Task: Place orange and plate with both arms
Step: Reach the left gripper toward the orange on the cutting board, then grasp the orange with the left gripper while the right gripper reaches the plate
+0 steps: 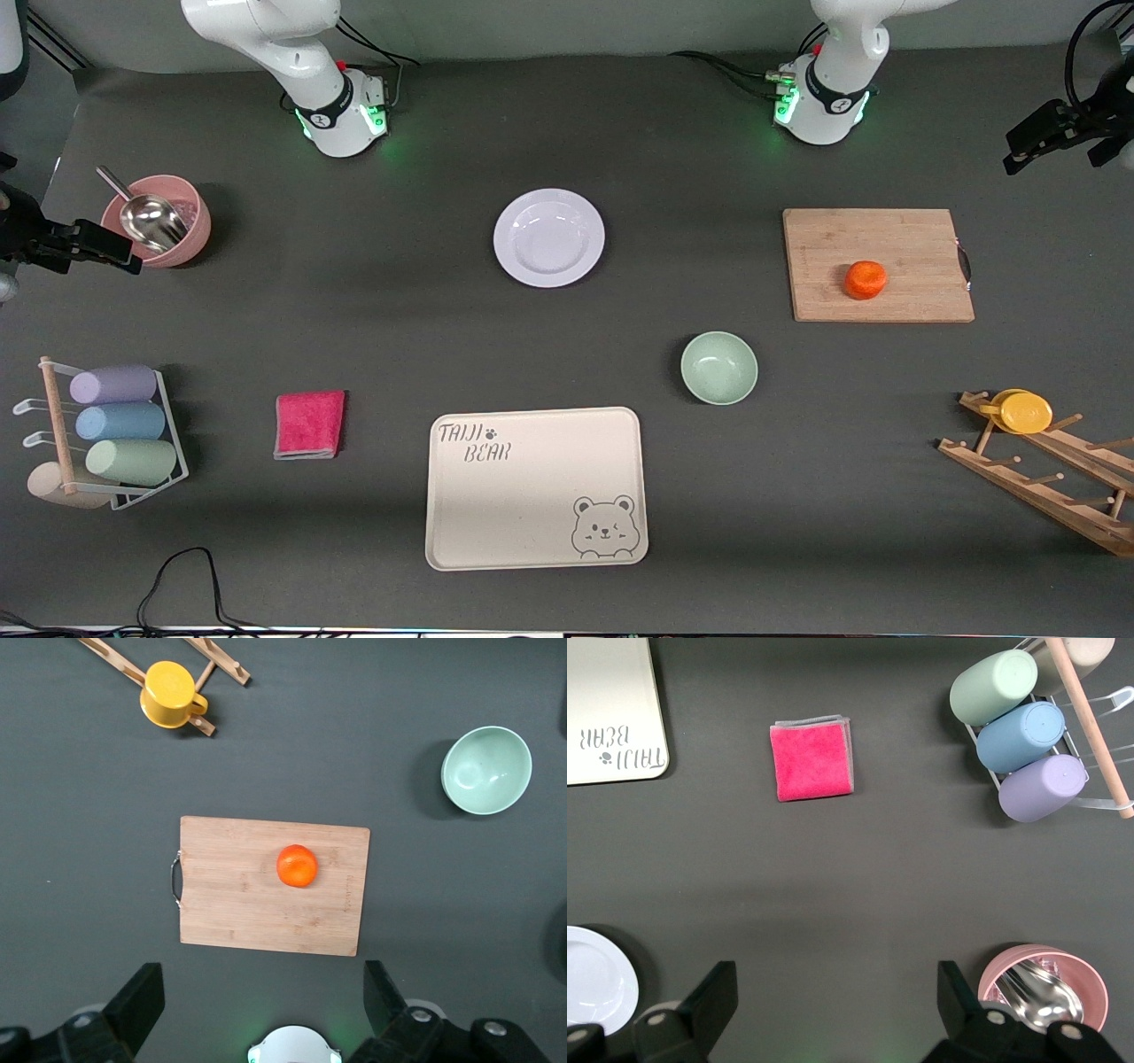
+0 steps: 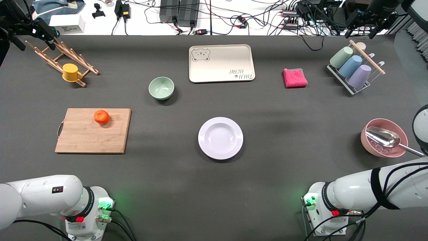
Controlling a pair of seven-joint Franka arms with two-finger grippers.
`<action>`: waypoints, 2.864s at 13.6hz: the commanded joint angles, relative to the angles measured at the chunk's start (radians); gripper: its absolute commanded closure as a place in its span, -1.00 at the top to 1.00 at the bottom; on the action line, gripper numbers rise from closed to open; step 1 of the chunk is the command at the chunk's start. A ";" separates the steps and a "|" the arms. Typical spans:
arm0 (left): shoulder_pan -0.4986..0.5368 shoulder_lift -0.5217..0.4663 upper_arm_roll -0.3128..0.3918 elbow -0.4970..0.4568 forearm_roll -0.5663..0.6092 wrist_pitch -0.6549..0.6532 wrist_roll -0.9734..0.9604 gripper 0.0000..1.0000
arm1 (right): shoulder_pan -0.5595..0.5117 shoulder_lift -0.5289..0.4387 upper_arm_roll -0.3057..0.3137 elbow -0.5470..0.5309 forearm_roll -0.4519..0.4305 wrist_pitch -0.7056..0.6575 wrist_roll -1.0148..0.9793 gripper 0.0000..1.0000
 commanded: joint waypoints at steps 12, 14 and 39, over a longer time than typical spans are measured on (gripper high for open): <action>-0.012 -0.015 -0.001 -0.623 -0.015 0.699 0.014 1.00 | 0.005 -0.049 0.008 -0.049 0.015 0.003 0.060 1.00; -0.012 0.025 -0.011 -0.714 -0.015 0.840 0.000 1.00 | 0.060 -0.102 0.007 -0.115 0.015 0.040 0.071 1.00; -0.026 0.357 -0.047 -0.806 0.393 1.145 -0.397 -0.36 | 0.295 -0.371 -0.030 -0.583 0.296 0.232 0.232 1.00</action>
